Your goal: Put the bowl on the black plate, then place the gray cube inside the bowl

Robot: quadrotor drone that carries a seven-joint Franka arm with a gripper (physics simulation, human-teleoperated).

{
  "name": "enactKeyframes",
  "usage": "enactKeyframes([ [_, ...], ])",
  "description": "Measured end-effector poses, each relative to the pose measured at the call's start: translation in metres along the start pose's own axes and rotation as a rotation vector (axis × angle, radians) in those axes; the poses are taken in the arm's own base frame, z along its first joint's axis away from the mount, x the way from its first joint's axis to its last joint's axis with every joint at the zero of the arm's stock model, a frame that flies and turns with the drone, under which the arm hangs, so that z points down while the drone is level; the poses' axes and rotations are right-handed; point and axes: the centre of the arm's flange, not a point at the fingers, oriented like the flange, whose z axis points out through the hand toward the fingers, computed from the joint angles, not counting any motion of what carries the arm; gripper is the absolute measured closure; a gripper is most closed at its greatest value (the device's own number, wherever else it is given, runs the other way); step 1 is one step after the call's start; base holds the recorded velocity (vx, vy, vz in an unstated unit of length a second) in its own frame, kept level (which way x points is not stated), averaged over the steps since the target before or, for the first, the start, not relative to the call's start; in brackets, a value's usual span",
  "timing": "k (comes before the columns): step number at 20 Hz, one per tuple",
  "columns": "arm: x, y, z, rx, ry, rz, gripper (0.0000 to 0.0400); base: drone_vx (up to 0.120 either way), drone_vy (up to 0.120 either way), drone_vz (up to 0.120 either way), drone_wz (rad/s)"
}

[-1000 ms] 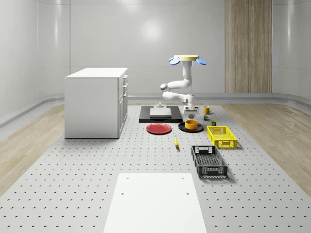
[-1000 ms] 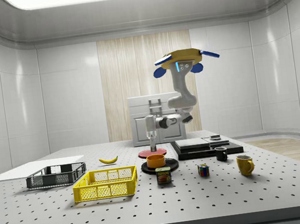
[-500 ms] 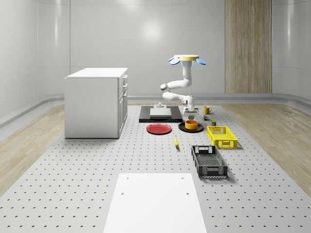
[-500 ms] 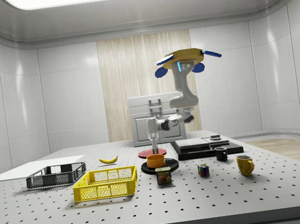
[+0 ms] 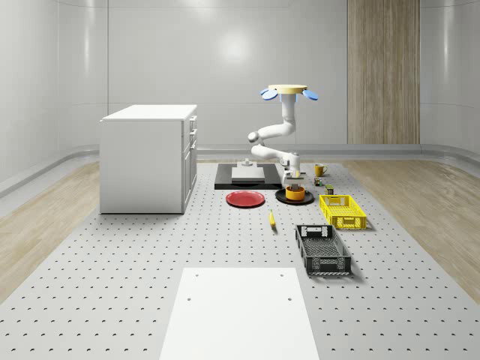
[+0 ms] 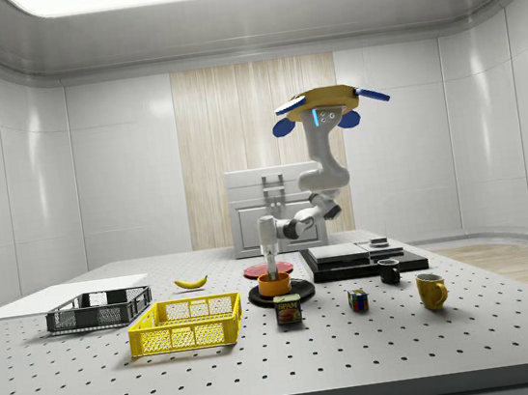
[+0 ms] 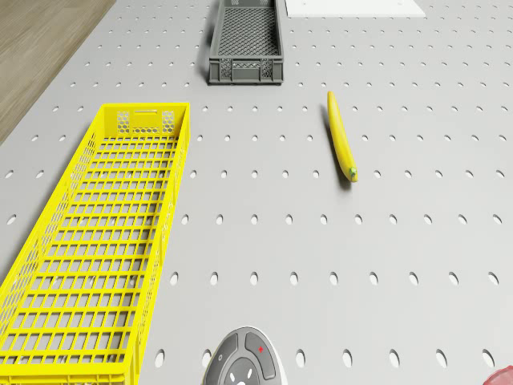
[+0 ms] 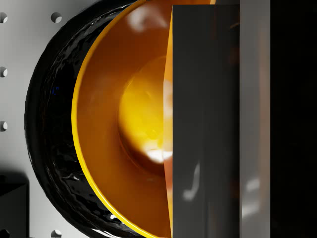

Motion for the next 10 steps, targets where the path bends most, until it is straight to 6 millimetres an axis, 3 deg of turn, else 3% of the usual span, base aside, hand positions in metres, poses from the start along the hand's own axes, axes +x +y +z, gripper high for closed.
enactKeyframes([
  [8, 0.004, -0.004, 0.026, 0.000, 0.000, 0.000, 0.0150, 0.000, 0.000, 0.000, 0.000],
  [10, 0.005, -0.005, 0.031, 0.000, 0.000, 0.000, 0.0107, 0.000, 0.000, 0.000, 0.000],
])
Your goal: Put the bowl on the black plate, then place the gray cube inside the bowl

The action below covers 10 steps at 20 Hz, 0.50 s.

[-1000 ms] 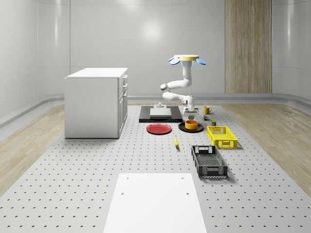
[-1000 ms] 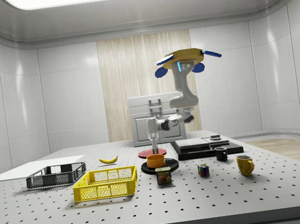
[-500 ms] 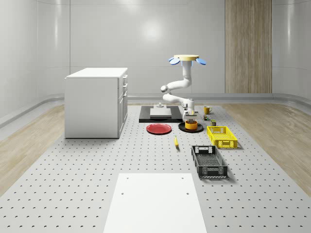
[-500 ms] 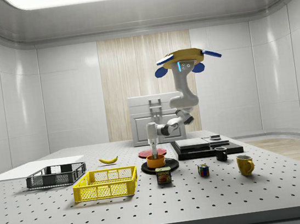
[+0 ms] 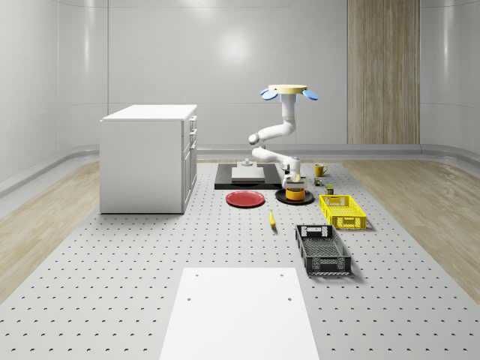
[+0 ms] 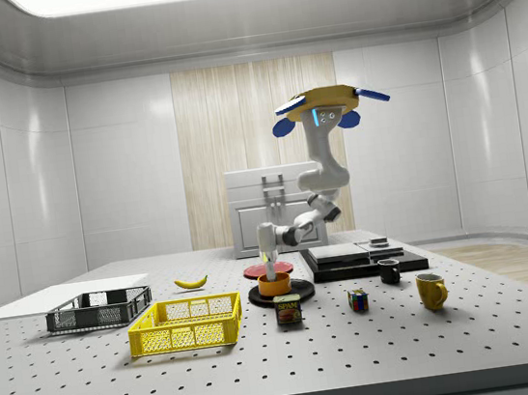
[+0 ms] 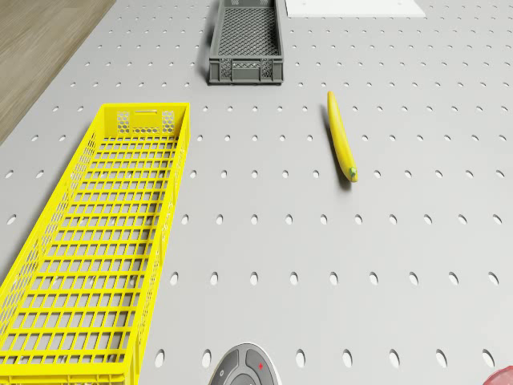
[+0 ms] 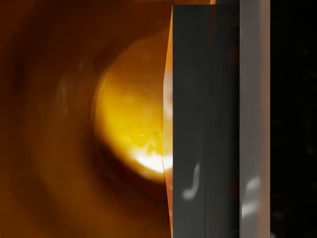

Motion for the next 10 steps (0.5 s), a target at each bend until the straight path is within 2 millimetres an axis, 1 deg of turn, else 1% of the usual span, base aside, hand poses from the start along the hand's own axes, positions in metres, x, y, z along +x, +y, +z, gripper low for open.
enactKeyframes([
  [2, 0.000, 0.000, 0.001, 0.000, 0.000, 0.000, 0.0065, 0.000, 0.000, 0.000, 0.000],
  [4, 0.000, 0.000, -0.003, 0.000, 0.000, 0.000, 0.0040, 0.000, 0.000, 0.000, 0.000],
  [7, 0.001, -0.001, -0.012, 0.000, 0.000, 0.000, 0.0019, 0.000, 0.000, 0.000, 0.000],
  [10, 0.001, -0.001, -0.025, 0.000, 0.000, 0.000, 0.0009, 0.000, 0.000, 0.000, 0.000],
])
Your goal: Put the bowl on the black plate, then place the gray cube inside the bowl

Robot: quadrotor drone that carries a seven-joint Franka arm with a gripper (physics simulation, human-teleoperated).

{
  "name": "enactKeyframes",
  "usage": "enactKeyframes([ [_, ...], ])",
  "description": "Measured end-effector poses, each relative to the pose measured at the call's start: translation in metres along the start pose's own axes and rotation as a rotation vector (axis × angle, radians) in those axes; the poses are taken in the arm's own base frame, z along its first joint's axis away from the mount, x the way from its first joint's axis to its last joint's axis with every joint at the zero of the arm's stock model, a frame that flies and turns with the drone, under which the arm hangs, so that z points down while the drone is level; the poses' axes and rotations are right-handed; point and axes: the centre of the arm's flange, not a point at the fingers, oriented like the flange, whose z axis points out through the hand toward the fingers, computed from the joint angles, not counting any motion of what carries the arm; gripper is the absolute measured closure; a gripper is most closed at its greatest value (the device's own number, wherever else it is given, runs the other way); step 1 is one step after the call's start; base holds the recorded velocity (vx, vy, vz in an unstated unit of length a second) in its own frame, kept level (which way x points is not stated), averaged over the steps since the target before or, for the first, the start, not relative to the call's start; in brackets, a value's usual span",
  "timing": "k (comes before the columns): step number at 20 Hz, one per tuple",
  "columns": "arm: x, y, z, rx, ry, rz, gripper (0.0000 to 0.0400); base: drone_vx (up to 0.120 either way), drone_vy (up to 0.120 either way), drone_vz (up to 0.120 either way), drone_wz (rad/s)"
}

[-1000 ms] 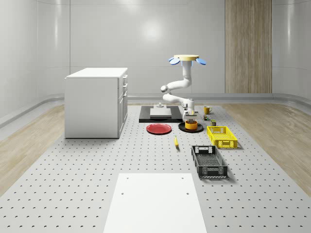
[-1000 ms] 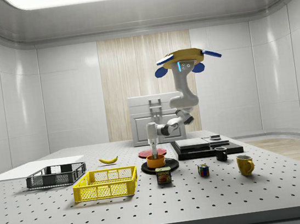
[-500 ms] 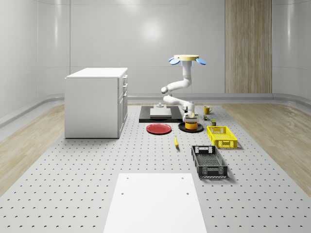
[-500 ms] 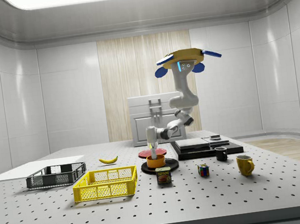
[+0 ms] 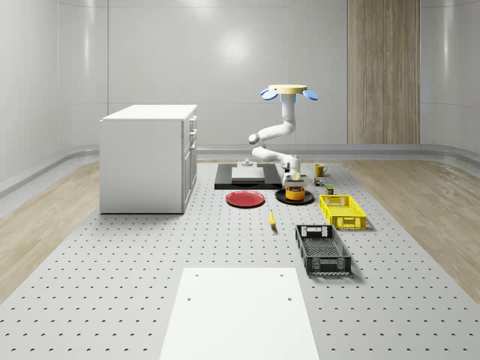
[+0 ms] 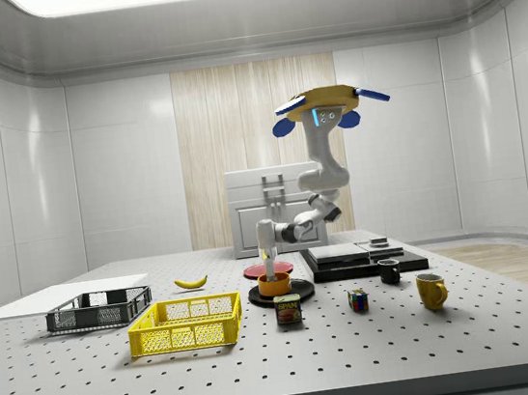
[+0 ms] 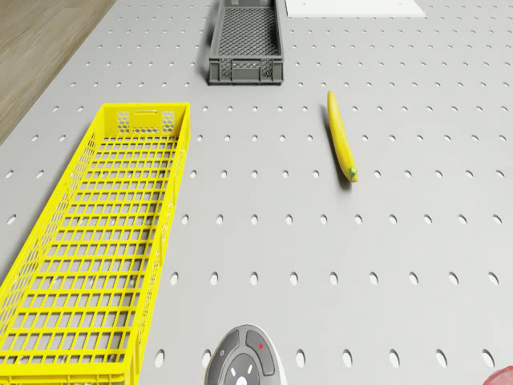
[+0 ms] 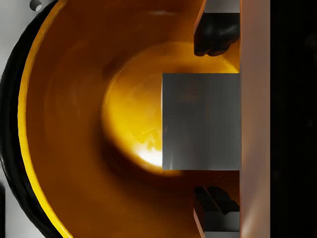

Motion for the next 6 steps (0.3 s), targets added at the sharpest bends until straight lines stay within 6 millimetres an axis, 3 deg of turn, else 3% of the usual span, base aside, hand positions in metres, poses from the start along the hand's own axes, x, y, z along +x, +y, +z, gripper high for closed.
enactKeyframes([
  [6, 0.000, 0.000, -0.020, 0.000, 0.000, 0.000, 0.0002, 0.000, 0.000, 0.000, 0.000],
])
